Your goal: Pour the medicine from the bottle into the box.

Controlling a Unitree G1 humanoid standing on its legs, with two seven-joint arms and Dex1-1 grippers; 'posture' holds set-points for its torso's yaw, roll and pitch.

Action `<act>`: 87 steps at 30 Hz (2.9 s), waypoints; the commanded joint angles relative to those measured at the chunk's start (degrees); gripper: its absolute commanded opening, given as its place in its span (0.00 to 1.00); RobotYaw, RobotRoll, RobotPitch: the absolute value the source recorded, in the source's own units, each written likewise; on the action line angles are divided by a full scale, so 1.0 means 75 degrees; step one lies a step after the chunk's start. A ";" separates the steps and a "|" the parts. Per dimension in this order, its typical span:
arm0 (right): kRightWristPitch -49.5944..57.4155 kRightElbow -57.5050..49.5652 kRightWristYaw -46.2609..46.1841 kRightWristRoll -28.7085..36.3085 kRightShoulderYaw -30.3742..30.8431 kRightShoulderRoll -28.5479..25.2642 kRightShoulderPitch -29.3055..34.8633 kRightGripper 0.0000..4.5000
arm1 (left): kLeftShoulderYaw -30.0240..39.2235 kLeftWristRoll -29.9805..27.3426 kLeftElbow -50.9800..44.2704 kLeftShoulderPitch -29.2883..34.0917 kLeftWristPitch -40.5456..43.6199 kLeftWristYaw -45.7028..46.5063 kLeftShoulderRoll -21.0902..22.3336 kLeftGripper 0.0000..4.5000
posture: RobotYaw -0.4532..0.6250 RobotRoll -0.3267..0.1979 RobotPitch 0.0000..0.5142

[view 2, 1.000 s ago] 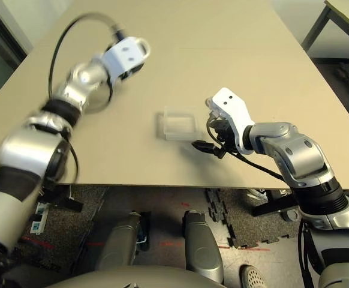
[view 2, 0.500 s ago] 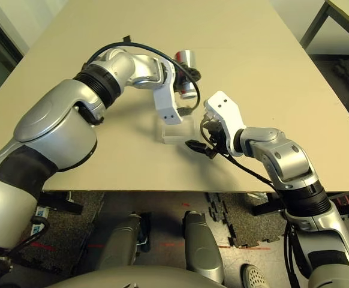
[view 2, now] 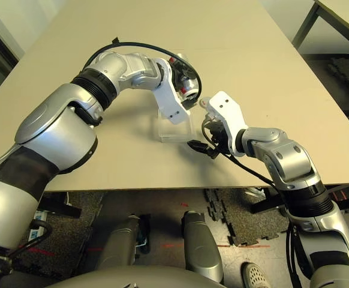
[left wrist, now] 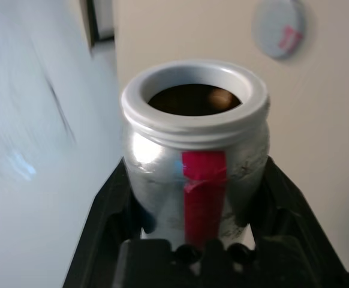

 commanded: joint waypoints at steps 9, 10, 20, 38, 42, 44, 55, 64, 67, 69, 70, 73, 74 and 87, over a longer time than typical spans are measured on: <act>-0.0114 0.0451 0.0551 -0.0035 0.0075 -0.0332 -0.0375 1.00 | 0.4507 -0.4391 -0.1006 0.2274 0.2971 0.0663 0.0286 0.56 | 0.32 0.62 0.28; -0.0127 0.0487 0.0591 -0.0051 0.0094 -0.0357 -0.0390 1.00 | 0.4613 -0.4493 -0.1262 0.2578 0.2904 0.0855 0.0257 0.56 | 0.32 0.62 0.28; -0.0192 0.0686 0.0783 -0.0167 0.0184 -0.0478 -0.0479 1.00 | 0.4720 -0.4815 -0.3541 0.5246 0.2770 0.2019 -0.0171 0.56 | 0.34 0.62 0.31; 0.0046 0.0367 0.0578 -0.0088 -0.0074 -0.0456 -0.0272 1.00 | 0.4508 -0.4807 -0.2934 0.5298 0.2923 0.1980 -0.0286 0.56 | 0.30 0.62 0.32; 0.0031 0.0359 0.0549 -0.0072 -0.0090 -0.0448 -0.0256 1.00 | 0.4472 -0.4777 -0.2902 0.5288 0.2791 0.2006 -0.0238 0.56 | 0.30 0.62 0.32; 0.0023 0.0359 0.0545 -0.0065 -0.0095 -0.0450 -0.0249 1.00 | 0.4444 -0.4761 -0.2899 0.5285 0.2733 0.1995 -0.0222 0.64 | 0.30 0.62 0.32; -0.0033 0.0391 0.0593 -0.0060 -0.0089 -0.0473 -0.0260 1.00 | 0.4328 -0.4786 -0.3197 0.5305 0.2600 0.2082 -0.0206 1.00 | 0.30 0.62 0.31; -0.0007 0.0338 0.0624 -0.0033 -0.0098 -0.0522 -0.0234 1.00 | 0.4356 -0.4876 -0.4427 0.6072 0.2871 0.2184 -0.0210 1.00 | 0.31 0.62 0.33; -0.0005 0.0334 0.0639 -0.0024 -0.0095 -0.0547 -0.0250 1.00 | 0.4346 -0.4906 -0.4956 0.6361 0.3066 0.2188 -0.0214 1.00 | 0.32 0.62 0.33; 0.0001 0.0329 0.0656 -0.0015 -0.0101 -0.0572 -0.0264 1.00 | 0.4340 -0.4925 -0.5406 0.6593 0.3234 0.2191 -0.0209 1.00 | 0.32 0.62 0.33; 0.0011 0.0315 0.0665 -0.0008 -0.0105 -0.0587 -0.0270 1.00 | 0.4361 -0.4956 -0.5700 0.6747 0.3353 0.2210 -0.0206 1.00 | 0.32 0.62 0.34; 0.0018 0.0307 0.0699 0.0005 -0.0124 -0.0637 -0.0291 1.00 | 0.4387 -0.5021 -0.6544 0.7182 0.3708 0.2259 -0.0184 1.00 | 0.33 0.62 0.34; 0.0023 0.0302 0.0708 0.0008 -0.0129 -0.0647 -0.0297 1.00 | 0.4400 -0.5049 -0.6830 0.7333 0.3859 0.2292 -0.0179 1.00 | 0.33 0.62 0.35; 0.0572 -0.0231 0.0212 0.0513 -0.1178 -0.0381 -0.0020 1.00 | 0.4704 -0.5595 -1.0535 0.9246 0.5736 0.2338 0.0144 1.00 | 0.37 0.62 0.37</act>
